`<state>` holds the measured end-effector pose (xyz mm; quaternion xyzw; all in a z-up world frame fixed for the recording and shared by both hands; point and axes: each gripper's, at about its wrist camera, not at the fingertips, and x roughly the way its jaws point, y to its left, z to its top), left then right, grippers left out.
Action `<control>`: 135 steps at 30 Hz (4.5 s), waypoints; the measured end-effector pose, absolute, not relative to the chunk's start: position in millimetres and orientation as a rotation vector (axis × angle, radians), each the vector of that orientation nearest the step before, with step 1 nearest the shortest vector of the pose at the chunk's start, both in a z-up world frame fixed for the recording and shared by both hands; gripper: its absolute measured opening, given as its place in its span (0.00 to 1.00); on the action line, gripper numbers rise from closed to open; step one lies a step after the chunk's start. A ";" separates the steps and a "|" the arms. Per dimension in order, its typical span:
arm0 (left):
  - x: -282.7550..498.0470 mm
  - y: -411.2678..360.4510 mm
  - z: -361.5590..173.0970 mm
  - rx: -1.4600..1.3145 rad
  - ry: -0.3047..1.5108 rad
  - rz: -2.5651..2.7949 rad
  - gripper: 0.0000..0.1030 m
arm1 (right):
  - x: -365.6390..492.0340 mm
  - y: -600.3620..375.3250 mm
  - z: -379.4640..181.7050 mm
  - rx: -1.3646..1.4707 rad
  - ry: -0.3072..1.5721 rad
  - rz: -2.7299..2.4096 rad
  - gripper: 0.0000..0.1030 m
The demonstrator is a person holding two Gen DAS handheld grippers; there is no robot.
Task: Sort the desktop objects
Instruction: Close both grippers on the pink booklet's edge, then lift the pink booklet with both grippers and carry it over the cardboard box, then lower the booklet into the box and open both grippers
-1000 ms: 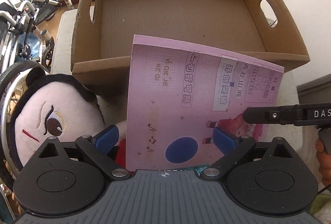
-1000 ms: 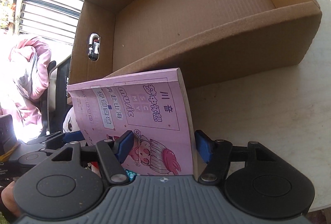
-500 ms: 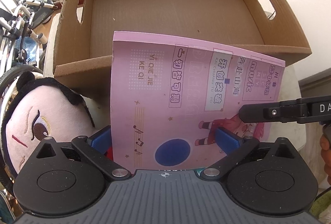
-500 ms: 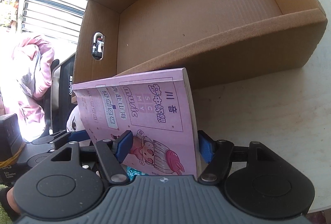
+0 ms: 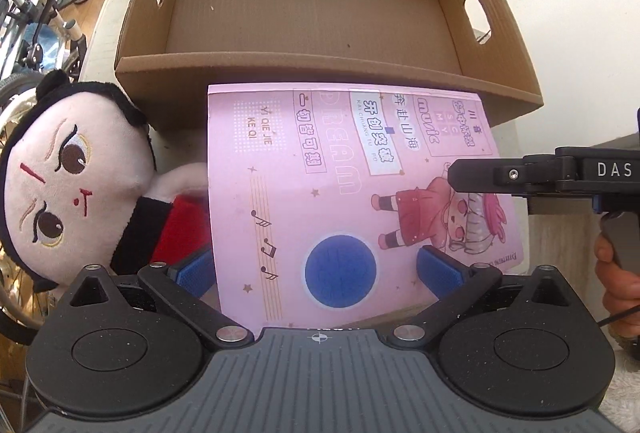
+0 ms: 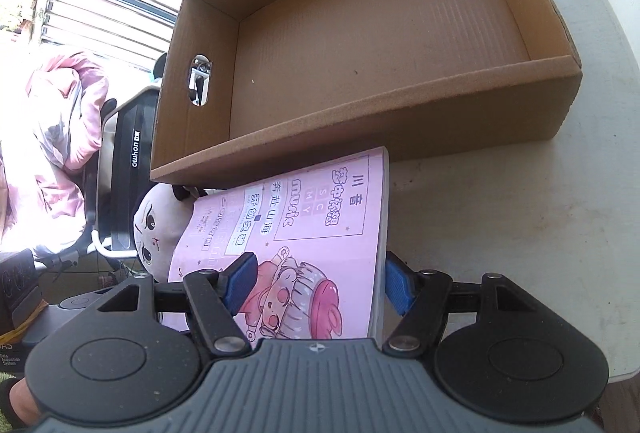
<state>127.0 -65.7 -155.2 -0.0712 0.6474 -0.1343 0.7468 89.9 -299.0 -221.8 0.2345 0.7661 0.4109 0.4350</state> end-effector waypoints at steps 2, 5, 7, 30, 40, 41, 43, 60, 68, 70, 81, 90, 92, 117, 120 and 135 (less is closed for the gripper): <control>123.3 -66.0 -161.3 -0.165 1.427 -0.292 1.00 | 84.5 -297.1 -231.7 0.570 1.914 1.007 0.66; 118.5 -66.2 -173.9 -0.190 1.434 -0.278 0.99 | 77.0 -293.5 -243.8 0.552 1.915 0.989 0.64; 117.3 -68.2 -178.9 -0.183 1.436 -0.272 0.99 | 72.4 -292.1 -250.1 0.545 1.916 0.983 0.64; 134.9 -95.6 -211.7 -0.054 1.454 -0.199 1.00 | 58.5 -305.3 -265.7 0.551 1.920 0.901 0.73; 140.9 -121.9 -211.9 0.020 1.458 -0.199 1.00 | 59.1 -289.5 -247.1 0.411 1.886 0.965 0.65; 141.6 -126.7 -211.8 0.040 1.461 -0.188 1.00 | 60.3 -290.0 -245.3 0.396 1.881 0.969 0.65; 143.1 -131.8 -212.6 0.049 1.470 -0.170 1.00 | 62.6 -290.9 -243.0 0.393 1.873 0.973 0.65; 156.8 -137.0 -176.3 0.020 1.471 -0.186 1.00 | 79.1 -305.0 -206.4 0.391 1.873 0.936 0.63; 170.1 -103.2 -133.9 0.013 1.433 -0.215 1.00 | 87.5 -298.8 -158.1 0.368 1.770 0.942 0.63; 173.3 -96.0 -123.7 0.001 1.412 -0.220 1.00 | 91.9 -296.1 -141.4 0.357 1.730 0.937 0.63; 189.2 -85.6 -80.7 -0.026 1.278 -0.295 1.00 | 128.2 -294.9 -91.9 0.347 1.573 0.822 0.63; 236.5 -91.4 -72.8 -0.057 1.163 -0.401 1.00 | 164.9 -300.2 -91.6 0.396 1.493 0.669 0.63; 247.9 -95.7 -71.5 -0.063 1.151 -0.419 1.00 | 172.1 -300.2 -93.5 0.394 1.476 0.647 0.63; 346.2 -165.2 -182.0 -0.129 1.297 -0.389 1.00 | 217.9 -262.5 -253.0 0.134 1.434 0.637 0.63; 346.9 -175.0 -204.4 -0.110 1.346 -0.381 1.00 | 214.0 -262.5 -249.3 0.098 1.396 0.635 0.67; 351.0 -131.0 -196.6 -0.188 1.354 -0.254 0.98 | 223.8 -280.3 -258.1 0.266 1.700 0.831 0.51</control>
